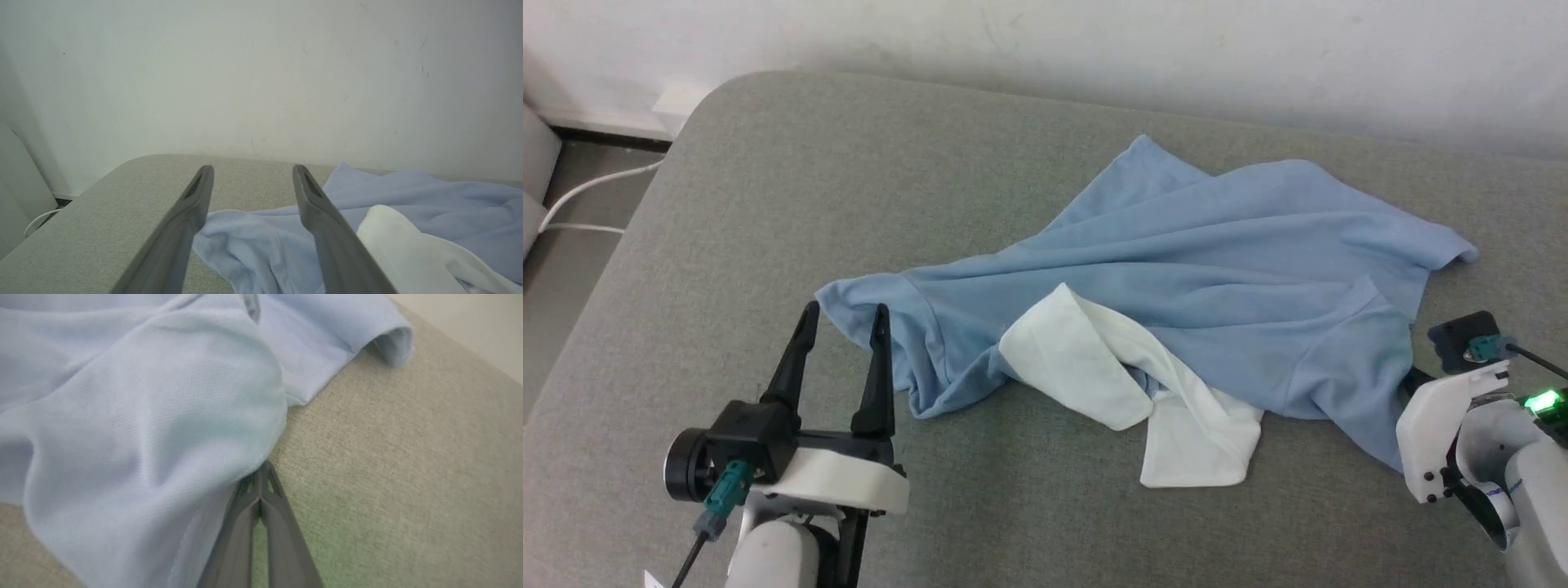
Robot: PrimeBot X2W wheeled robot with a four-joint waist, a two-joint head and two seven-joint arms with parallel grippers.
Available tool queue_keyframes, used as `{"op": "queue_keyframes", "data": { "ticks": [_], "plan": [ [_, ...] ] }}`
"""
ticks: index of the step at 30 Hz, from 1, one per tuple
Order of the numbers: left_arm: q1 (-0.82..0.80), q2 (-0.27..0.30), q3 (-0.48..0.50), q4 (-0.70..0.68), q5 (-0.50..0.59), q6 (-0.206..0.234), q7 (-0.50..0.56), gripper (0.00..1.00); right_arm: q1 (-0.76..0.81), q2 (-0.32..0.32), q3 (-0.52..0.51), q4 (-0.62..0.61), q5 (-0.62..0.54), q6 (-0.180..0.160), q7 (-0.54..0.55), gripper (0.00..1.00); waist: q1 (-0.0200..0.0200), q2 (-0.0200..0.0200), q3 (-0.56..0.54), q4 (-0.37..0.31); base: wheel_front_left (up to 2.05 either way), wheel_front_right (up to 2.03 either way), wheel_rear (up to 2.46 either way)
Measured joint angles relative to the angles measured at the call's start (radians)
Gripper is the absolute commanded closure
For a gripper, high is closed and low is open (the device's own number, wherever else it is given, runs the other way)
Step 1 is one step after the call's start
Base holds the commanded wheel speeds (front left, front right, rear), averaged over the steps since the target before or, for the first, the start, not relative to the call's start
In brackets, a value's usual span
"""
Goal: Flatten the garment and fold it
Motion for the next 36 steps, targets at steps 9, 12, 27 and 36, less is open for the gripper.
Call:
{"op": "queue_keyframes", "data": {
  "ticks": [9,12,27,36],
  "plan": [
    [0.006,-0.007,0.006,0.003,0.007,-0.009,0.0,0.0,0.007,0.001,-0.089,0.002,0.001,0.0,-0.068,1.0,0.0,0.0,-0.035,-0.036,0.0,0.0,0.0],
    [0.006,-0.009,0.008,0.002,0.007,-0.016,0.0,0.0,0.025,-0.001,-0.129,-0.016,0.0,0.0,-0.073,1.0,0.0,0.0001,-0.04,-0.044,0.0,0.0,0.0],
    [0.028,-0.016,0.008,0.005,0.007,-0.025,0.0,0.0,0.083,-0.018,-0.076,-0.21,0.19,0.0,-0.005,0.0,0.0,0.0,-0.041,-0.046,0.0,0.0,0.0],
    [0.025,-0.017,-0.022,0.028,0.003,-0.026,0.0,0.0,0.018,-0.045,-0.011,-0.114,0.209,0.0,0.115,0.0,0.0001,0.0,-0.019,-0.009,0.0,0.0,0.0]
  ]
}}
